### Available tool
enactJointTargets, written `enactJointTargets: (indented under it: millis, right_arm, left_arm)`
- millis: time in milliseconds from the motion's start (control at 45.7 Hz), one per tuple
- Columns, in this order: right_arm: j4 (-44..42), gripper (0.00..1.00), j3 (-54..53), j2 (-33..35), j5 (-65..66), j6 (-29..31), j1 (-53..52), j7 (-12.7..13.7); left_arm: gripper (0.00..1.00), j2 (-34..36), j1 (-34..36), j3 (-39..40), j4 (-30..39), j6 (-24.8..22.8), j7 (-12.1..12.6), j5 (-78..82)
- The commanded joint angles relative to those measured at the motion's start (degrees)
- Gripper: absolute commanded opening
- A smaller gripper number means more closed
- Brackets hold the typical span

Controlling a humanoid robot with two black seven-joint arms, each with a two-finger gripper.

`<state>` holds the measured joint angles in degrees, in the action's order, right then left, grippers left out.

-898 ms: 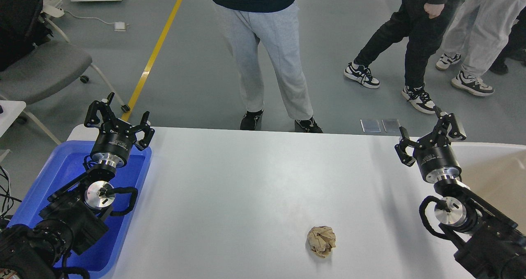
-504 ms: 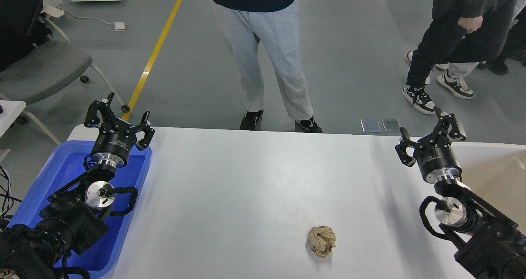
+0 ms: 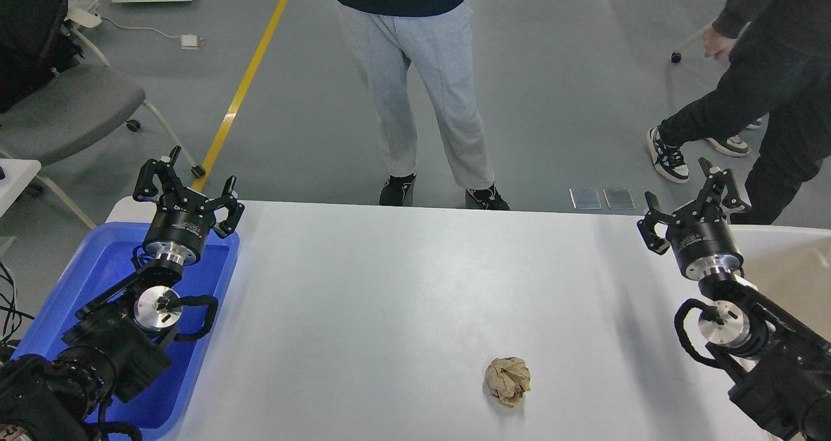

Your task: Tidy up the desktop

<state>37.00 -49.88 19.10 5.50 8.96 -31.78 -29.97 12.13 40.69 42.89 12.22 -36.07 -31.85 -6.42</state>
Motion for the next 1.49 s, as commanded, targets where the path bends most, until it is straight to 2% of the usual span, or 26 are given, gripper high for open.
enactJointTargets:
  millis: [0,44,131,394,701,898,1029,1248,1467]
  right_arm:
    - [1.5,1.00,0.0,1.6,-1.3,-1.9,-0.8,7.5]
    - [3.4,1.00,0.2,2.5,-1.6,-2.9,-0.9,8.8]
    - [6.2,1.00,1.6,4.8,-1.5,-2.8,-0.8,9.8]
    - [10.7,1.00,12.4,12.0,0.5,-3.0,-1.6,9.8]
    - [22.9,1.00,38.0,21.0,21.9,-5.7,-19.9,9.6]
    - [25.2,1.00,58.6,20.4,34.6,-6.3,-33.7,9.8]
    - [26.0,1.00,68.1,17.6,41.1,-6.2,-40.4,9.8]
    - [30.3,1.00,75.2,16.7,62.4,-6.8,-43.5,9.7]
    - [30.7,1.00,80.6,10.9,67.3,-8.6,-43.6,9.5]
  left_arm:
    - [1.00,0.0,0.0,0.0,0.0,0.0,0.0,0.0]
    - [1.00,0.0,0.0,0.0,0.0,-0.1,-0.1,0.0]
    - [1.00,0.0,0.0,0.0,0.0,0.0,0.0,0.0]
    - [1.00,0.1,0.0,0.1,0.1,-0.1,0.0,0.0]
    - [1.00,0.0,0.0,0.0,0.1,-0.1,0.0,0.0]
    - [1.00,0.0,0.0,0.0,0.1,-0.1,0.0,0.0]
    - [1.00,0.0,0.0,-0.1,0.1,-0.2,0.1,0.0]
    - [1.00,0.0,0.1,-0.2,0.1,-0.3,0.1,0.0]
    - [1.00,0.0,0.0,-0.2,0.1,-0.3,0.1,0.0]
